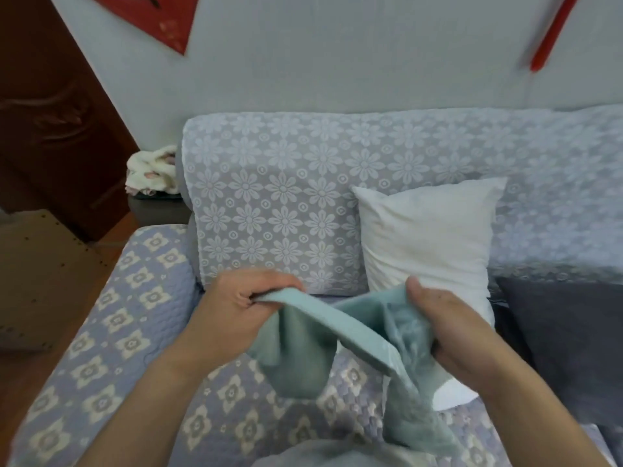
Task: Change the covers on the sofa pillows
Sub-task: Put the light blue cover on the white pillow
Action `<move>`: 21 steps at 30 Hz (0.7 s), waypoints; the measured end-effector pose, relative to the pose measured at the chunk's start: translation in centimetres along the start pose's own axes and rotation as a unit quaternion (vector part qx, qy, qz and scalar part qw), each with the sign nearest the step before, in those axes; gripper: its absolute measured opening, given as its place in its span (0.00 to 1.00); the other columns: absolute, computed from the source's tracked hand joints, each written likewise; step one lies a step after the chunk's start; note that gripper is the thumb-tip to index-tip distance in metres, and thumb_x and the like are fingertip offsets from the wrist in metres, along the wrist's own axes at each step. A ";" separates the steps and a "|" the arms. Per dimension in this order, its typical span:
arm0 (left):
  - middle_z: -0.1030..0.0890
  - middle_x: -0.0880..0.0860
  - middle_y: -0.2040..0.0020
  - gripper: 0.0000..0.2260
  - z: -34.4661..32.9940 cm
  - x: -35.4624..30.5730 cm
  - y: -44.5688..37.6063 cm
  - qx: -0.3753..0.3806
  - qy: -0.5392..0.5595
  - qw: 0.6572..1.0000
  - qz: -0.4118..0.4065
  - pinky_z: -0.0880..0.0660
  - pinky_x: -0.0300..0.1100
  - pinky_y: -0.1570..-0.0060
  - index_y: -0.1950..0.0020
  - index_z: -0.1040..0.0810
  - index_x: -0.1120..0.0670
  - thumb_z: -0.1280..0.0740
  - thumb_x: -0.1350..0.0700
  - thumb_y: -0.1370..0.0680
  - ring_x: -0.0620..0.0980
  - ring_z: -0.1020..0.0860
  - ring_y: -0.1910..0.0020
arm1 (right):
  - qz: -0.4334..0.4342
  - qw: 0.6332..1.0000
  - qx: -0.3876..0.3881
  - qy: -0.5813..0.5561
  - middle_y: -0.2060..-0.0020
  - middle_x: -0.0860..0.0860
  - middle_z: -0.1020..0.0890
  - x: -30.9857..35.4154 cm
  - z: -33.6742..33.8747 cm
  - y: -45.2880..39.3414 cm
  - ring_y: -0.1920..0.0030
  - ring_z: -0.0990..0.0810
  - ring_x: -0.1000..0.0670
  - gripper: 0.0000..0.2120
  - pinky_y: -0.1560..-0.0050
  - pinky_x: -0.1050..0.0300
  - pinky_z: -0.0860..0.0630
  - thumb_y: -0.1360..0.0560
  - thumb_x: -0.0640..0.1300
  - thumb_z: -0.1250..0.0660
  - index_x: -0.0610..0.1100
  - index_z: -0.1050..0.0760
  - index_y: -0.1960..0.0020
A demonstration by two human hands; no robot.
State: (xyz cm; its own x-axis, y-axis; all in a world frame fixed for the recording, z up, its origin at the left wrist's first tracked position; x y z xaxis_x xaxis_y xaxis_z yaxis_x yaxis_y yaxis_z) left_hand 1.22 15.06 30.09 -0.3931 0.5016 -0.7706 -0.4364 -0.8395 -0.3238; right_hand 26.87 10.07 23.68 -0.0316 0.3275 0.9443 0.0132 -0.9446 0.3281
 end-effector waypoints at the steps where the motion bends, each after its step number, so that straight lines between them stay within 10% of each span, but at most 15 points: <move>1: 0.14 0.40 0.54 0.13 0.1 0.2 0.5 0.025 -0.018 0.999 -0.019 0.23 0.33 0.53 0.49 0.14 0.49 0.32 0.65 0.25 0.41 0.16 0.54 | -0.016 0.997 -0.068 -0.024 0.53 0.37 0.14 -0.8 1.6 -0.8 0.48 0.17 0.32 0.27 0.38 0.33 0.25 0.21 0.63 0.40 0.42 0.15 0.48; 4: 0.17 0.38 0.57 0.06 1.4 6.0 2.0 0.105 -0.103 0.987 0.059 0.25 0.33 0.58 0.51 0.13 0.47 0.30 0.55 0.22 0.38 0.19 0.57 | -0.049 0.966 -0.233 -0.104 0.51 0.39 0.14 -2.8 4.5 -2.1 0.48 0.15 0.37 0.25 0.38 0.33 0.24 0.21 0.61 0.35 0.39 0.18 0.45; 7: 0.17 0.46 0.57 0.08 2.9 16.0 5.6 0.244 -0.320 0.890 0.215 0.23 0.45 0.55 0.54 0.17 0.43 0.34 0.52 0.18 0.44 0.22 0.59 | -0.074 0.924 -0.306 -0.220 0.55 0.41 0.14 -3.1 5.5 -2.6 0.54 0.14 0.42 0.24 0.49 0.43 0.17 0.21 0.59 0.34 0.36 0.20 0.46; 11: 0.19 0.45 0.48 0.13 6.8 25.4 13.4 0.260 -0.498 0.752 0.344 0.23 0.43 0.51 0.48 0.20 0.39 0.41 0.55 0.20 0.49 0.21 0.50 | -0.060 0.921 -0.237 -0.305 0.64 0.44 0.17 0.4 4.2 -3.2 0.70 0.17 0.47 0.22 0.74 0.55 0.20 0.19 0.57 0.39 0.38 0.19 0.51; 17: 0.39 0.55 0.22 0.27 9.2 29.3 20.3 0.355 -0.447 0.657 0.493 0.35 0.53 0.29 0.21 0.39 0.44 0.39 0.43 0.20 0.58 0.37 0.25 | -0.071 0.949 -0.101 -0.291 0.49 0.43 0.14 4.3 0.5 -3.2 0.54 0.13 0.46 0.24 0.63 0.49 0.16 0.18 0.56 0.41 0.40 0.14 0.50; 21: 0.37 0.47 0.21 0.45 2.0 21.8 15.4 0.365 -0.119 0.805 0.453 0.29 0.42 0.34 0.18 0.51 0.41 0.30 0.32 0.28 0.50 0.30 0.27 | -0.095 0.951 0.006 -0.295 0.42 0.42 0.16 6.0 -5.6 -3.7 0.48 0.14 0.46 0.22 0.48 0.46 0.18 0.20 0.54 0.40 0.39 0.14 0.47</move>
State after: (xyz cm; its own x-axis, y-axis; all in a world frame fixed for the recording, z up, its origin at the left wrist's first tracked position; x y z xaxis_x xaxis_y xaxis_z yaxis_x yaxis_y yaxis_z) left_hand -15.64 13.48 9.43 -0.9234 -0.1488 -0.3539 -0.2083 -0.5801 0.7875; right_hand 21.05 15.43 28.00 0.5322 0.4513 0.7163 0.0753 -0.8680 0.4908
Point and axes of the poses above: each hand's wrist, its own y-axis away from the middle knuckle, its own z-axis out of the back of the hand, x = y × z, the point moved 6 cm from there along -y, towards the middle knuckle
